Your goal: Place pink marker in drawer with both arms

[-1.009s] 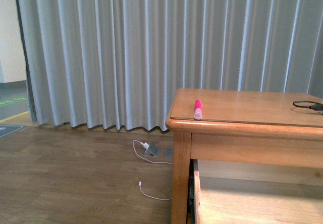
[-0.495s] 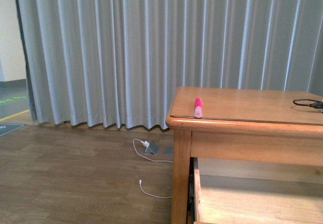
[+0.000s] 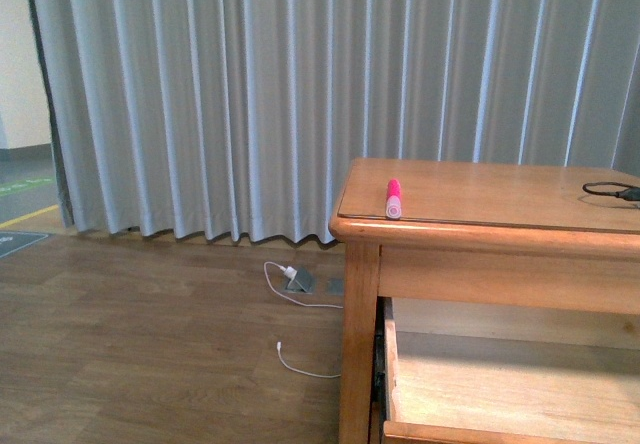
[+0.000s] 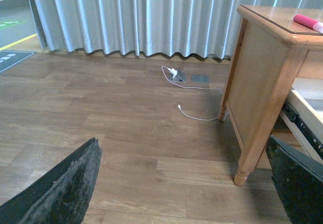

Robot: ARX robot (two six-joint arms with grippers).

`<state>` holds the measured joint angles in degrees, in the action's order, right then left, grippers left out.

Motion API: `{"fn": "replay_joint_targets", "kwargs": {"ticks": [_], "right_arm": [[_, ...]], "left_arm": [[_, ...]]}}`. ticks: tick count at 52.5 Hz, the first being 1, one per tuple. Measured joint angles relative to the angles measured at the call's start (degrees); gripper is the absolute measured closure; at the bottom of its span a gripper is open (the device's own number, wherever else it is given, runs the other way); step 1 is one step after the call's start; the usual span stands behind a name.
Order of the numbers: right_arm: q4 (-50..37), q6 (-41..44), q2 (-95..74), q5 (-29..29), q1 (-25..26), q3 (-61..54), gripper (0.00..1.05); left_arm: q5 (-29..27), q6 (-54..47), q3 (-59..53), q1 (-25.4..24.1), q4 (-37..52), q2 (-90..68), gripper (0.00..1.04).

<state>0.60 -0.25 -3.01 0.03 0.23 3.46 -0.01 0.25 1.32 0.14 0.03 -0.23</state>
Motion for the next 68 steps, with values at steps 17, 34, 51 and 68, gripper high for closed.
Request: {"fn": "replay_joint_targets", "kwargs": {"ticks": [17, 34, 51, 68], "right_arm": [[0.0, 0.0, 0.0, 0.0, 0.0, 0.0, 0.08], [0.0, 0.0, 0.0, 0.0, 0.0, 0.0, 0.08], [0.0, 0.0, 0.0, 0.0, 0.0, 0.0, 0.08], [0.0, 0.0, 0.0, 0.0, 0.0, 0.0, 0.08]], "left_arm": [[-10.9, 11.2, 10.6, 9.2, 15.7, -29.8, 0.06], [-1.5, 4.3, 41.6, 15.1, 24.9, -73.3, 0.06], [-0.1, -1.8, 68.6, 22.1, 22.6, -96.3, 0.06], [0.0, -3.5, 89.5, 25.8, 16.5, -113.9, 0.06]]}}
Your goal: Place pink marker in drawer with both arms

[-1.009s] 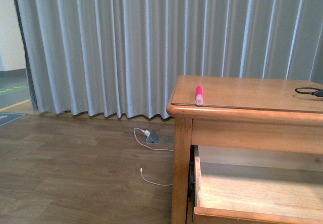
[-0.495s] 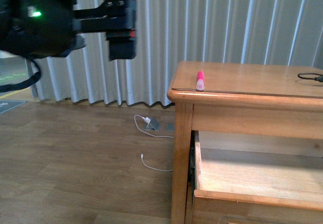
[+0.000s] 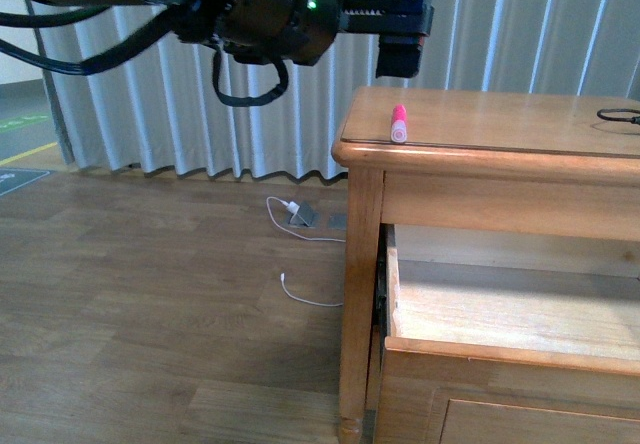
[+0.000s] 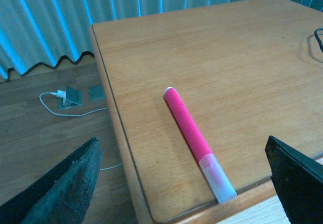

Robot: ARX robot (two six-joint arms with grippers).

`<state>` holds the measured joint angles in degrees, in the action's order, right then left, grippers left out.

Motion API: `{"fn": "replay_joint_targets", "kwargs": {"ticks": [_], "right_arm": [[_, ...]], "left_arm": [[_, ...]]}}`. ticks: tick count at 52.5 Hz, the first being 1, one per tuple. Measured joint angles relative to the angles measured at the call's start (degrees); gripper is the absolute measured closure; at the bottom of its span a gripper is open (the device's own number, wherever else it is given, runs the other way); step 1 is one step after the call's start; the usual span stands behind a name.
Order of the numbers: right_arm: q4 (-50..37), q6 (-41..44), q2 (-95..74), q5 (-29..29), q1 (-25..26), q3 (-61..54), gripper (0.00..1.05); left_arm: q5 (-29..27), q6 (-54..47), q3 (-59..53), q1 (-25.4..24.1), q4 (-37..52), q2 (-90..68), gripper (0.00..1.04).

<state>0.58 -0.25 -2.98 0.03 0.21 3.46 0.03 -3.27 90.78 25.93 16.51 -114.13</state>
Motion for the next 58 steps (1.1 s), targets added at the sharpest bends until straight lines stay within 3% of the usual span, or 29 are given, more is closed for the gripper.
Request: {"fn": "replay_joint_targets", "kwargs": {"ticks": [22, 55, 58], "right_arm": [[0.0, 0.0, 0.0, 0.0, 0.0, 0.0, 0.08], [0.0, 0.0, 0.0, 0.0, 0.0, 0.0, 0.08], [0.0, 0.0, 0.0, 0.0, 0.0, 0.0, 0.08]], "left_arm": [[-4.7, 0.3, 15.6, 3.6, -9.1, -13.0, 0.06], [-5.6, 1.2, 25.4, 4.5, -18.9, -18.7, 0.06], [-5.6, 1.2, 25.6, 4.5, -19.5, -18.7, 0.11]]}}
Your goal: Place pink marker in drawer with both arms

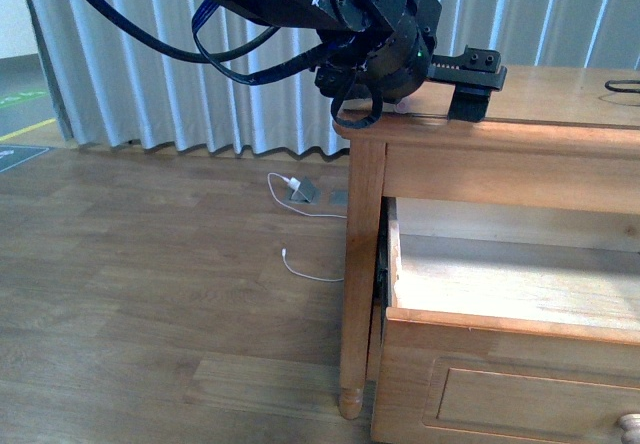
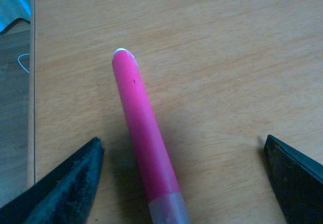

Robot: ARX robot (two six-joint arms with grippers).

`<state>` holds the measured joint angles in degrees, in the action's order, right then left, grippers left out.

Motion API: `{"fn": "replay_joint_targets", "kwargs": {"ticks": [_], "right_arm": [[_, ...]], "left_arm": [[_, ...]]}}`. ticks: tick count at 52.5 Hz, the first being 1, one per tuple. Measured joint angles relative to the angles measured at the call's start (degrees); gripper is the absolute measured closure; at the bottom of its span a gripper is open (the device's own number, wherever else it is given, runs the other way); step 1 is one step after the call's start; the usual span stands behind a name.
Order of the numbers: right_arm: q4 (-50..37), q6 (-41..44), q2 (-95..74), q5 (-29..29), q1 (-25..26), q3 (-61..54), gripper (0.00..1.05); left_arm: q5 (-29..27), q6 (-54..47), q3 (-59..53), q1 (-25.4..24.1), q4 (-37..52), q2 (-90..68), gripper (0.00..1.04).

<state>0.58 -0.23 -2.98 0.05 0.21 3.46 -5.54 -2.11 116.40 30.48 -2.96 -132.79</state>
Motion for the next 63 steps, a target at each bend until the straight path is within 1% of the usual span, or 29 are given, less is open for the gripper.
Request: {"fn": "replay_joint_targets", "kwargs": {"ticks": [5, 7, 17, 22, 24, 31, 36, 44, 54, 63], "right_arm": [[0.0, 0.0, 0.0, 0.0, 0.0, 0.0, 0.08], [0.0, 0.0, 0.0, 0.0, 0.0, 0.0, 0.08], [0.0, 0.0, 0.0, 0.0, 0.0, 0.0, 0.08], [0.0, 0.0, 0.0, 0.0, 0.0, 0.0, 0.08], [0.0, 0.0, 0.0, 0.0, 0.0, 0.0, 0.08], [0.0, 0.0, 0.0, 0.0, 0.0, 0.0, 0.08], [0.0, 0.0, 0.0, 0.0, 0.0, 0.0, 0.08], [0.0, 0.0, 0.0, 0.0, 0.0, 0.0, 0.08], [0.0, 0.0, 0.0, 0.0, 0.0, 0.0, 0.08], [0.0, 0.0, 0.0, 0.0, 0.0, 0.0, 0.08]], "left_arm": [[0.0, -0.2, 0.1, 0.1, -0.5, 0.0, 0.33], [0.0, -0.5, 0.0, 0.2, -0.5, 0.0, 0.45], [-0.1, -0.9, -0.9, -0.1, -0.3, 0.6, 0.71], [0.1, -1.1, -2.0, -0.5, 0.2, 1.3, 0.87], [0.2, -1.1, -2.5, -0.5, 0.5, 1.6, 0.89], [0.2, -1.1, -5.6, -0.8, 2.3, 3.5, 0.9], [1.7, -1.4, -9.9, -0.9, 4.4, 6.0, 0.9], [7.0, -3.3, -20.3, -1.2, 8.0, 13.2, 0.9], [15.2, -6.7, -32.0, -1.1, 9.0, 23.3, 0.9], [19.1, -10.0, -37.6, 0.0, 8.2, 26.5, 0.9]]}}
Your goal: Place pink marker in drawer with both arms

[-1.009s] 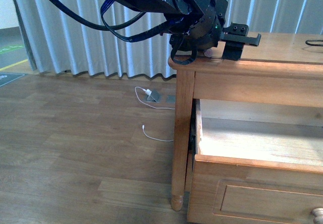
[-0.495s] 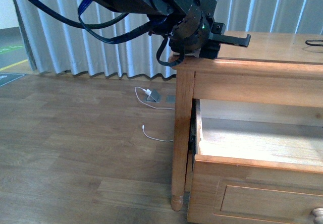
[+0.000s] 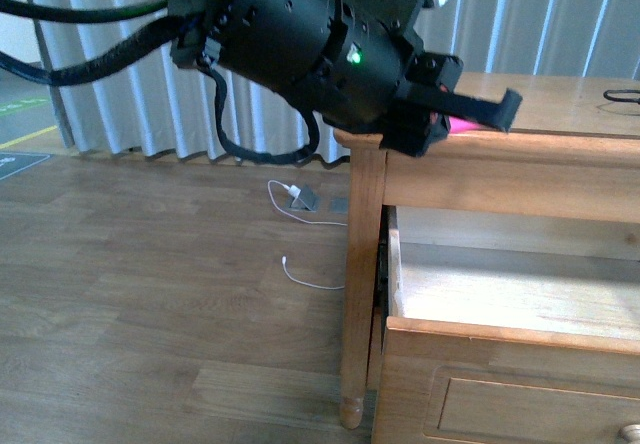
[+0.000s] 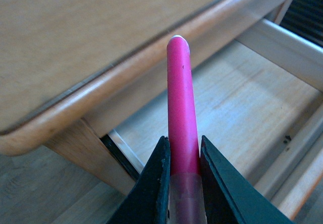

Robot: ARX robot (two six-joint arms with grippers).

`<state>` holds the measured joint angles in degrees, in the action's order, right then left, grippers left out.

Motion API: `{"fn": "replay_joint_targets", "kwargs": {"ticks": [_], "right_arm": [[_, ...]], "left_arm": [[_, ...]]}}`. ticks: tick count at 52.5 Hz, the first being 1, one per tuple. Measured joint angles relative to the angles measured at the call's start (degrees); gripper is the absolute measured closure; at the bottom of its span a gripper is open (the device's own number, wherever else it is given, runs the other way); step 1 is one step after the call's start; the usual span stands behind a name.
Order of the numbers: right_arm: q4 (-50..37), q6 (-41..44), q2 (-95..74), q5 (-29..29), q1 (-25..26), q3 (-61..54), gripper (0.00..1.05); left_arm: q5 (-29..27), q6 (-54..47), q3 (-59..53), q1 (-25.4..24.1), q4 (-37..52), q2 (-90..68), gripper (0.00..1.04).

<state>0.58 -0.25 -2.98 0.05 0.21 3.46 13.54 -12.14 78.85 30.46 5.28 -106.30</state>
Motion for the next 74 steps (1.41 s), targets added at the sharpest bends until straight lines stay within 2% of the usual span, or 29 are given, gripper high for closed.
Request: {"fn": "replay_joint_targets", "kwargs": {"ticks": [12, 29, 41, 47, 56, 70, 72, 74], "right_arm": [[0.0, 0.0, 0.0, 0.0, 0.0, 0.0, 0.08], [0.0, 0.0, 0.0, 0.0, 0.0, 0.0, 0.08], [0.0, 0.0, 0.0, 0.0, 0.0, 0.0, 0.08], [0.0, 0.0, 0.0, 0.0, 0.0, 0.0, 0.08], [0.0, 0.0, 0.0, 0.0, 0.0, 0.0, 0.08], [0.0, 0.0, 0.0, 0.0, 0.0, 0.0, 0.08], [0.0, 0.0, 0.0, 0.0, 0.0, 0.0, 0.08], [0.0, 0.0, 0.0, 0.0, 0.0, 0.0, 0.08]], "left_arm": [[-1.8, -1.3, 0.7, 3.1, 0.4, -6.3, 0.9], [-6.4, 1.0, 11.7, 7.5, 0.0, -21.1, 0.9], [-8.0, 2.1, 16.7, 8.3, -0.2, -25.2, 0.89], [-8.3, 2.0, 17.6, 8.3, -1.5, -25.4, 0.73], [-10.8, 2.8, 15.8, 8.3, 2.4, -24.3, 0.48], [-15.1, 5.2, 6.8, 6.2, 6.9, -14.1, 0.09], [-15.4, 5.4, 5.3, 5.6, 7.7, -12.1, 0.05], [-16.0, 5.5, 3.7, 5.0, 8.5, -10.0, 0.05]]}}
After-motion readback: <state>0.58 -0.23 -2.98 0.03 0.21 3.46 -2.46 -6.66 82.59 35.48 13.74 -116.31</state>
